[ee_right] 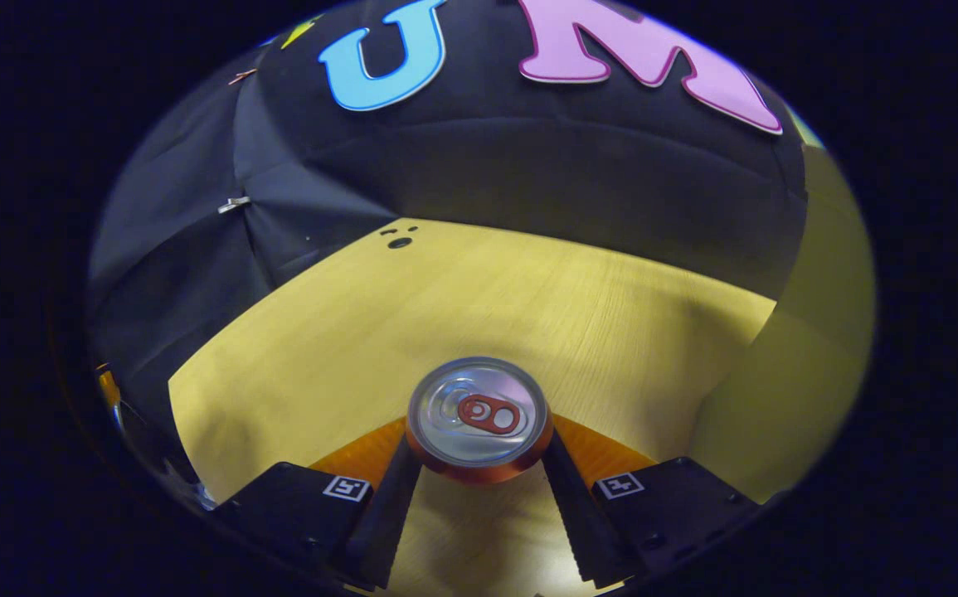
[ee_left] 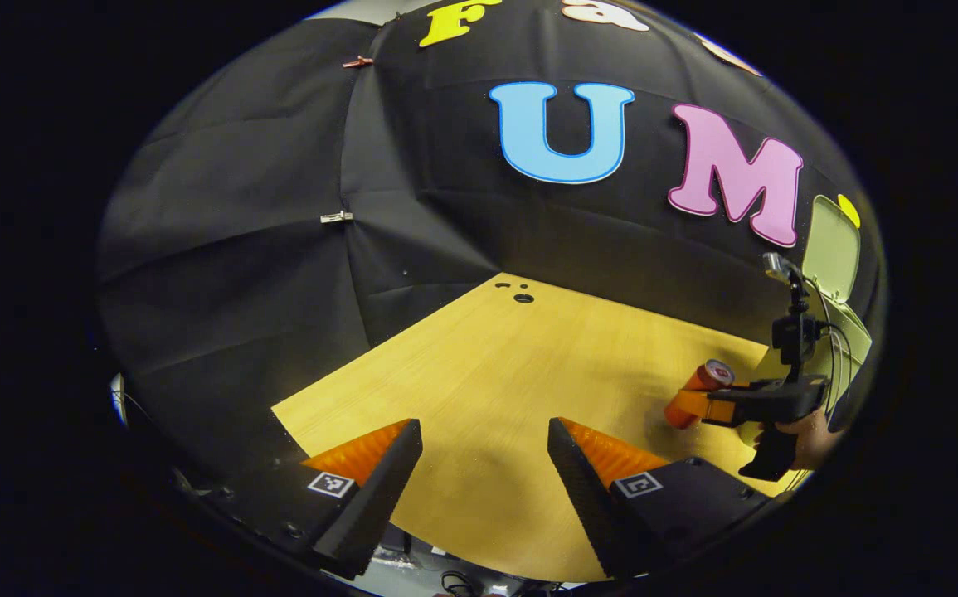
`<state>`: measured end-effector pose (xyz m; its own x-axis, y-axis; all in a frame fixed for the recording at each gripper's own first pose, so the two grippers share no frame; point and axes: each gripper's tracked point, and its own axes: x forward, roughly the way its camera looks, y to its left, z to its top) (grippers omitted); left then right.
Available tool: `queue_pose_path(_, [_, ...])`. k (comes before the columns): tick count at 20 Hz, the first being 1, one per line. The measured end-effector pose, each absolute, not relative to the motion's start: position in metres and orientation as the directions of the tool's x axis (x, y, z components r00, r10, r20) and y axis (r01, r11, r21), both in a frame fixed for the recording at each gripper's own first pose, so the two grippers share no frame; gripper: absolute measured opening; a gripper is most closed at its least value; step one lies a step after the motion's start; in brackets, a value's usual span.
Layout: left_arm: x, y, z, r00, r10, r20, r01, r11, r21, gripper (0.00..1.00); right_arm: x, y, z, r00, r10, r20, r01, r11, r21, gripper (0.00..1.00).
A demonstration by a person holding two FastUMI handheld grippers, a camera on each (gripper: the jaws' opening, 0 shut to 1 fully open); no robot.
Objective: Press the lid of the desktop garbage bin to open it, pick up the crumpled paper on the desktop and throw it into the bin, then pick up the pop can on the desktop and drop it into the bin, and finally close the garbage bin lid.
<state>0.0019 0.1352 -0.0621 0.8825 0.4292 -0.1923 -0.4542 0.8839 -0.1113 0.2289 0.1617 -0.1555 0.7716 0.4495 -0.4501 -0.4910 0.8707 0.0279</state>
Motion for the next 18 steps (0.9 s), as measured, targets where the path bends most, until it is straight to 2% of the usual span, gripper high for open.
queue_pose_path(7, [0.013,0.112,-0.066,0.918,0.347,-0.190,-0.366,0.927,-0.077,0.98,0.199,0.159,-0.041,0.808,0.531,-0.255,-0.551,0.835,-0.008,0.83])
queue_pose_path(8, [0.016,0.109,-0.066,0.923,0.335,-0.192,-0.354,0.932,-0.079,0.98,0.195,0.157,-0.027,0.814,0.533,-0.232,-0.549,0.836,-0.007,0.79])
queue_pose_path(9, [0.019,0.106,-0.066,0.927,0.322,-0.190,-0.342,0.936,-0.082,0.98,0.193,0.155,-0.015,0.819,0.534,-0.212,-0.547,0.837,-0.006,0.83])
queue_pose_path(18, [0.046,0.085,-0.050,0.958,0.245,-0.149,-0.257,0.964,-0.066,0.98,0.181,0.097,0.097,0.887,0.461,-0.004,-0.461,0.887,-0.008,0.83])
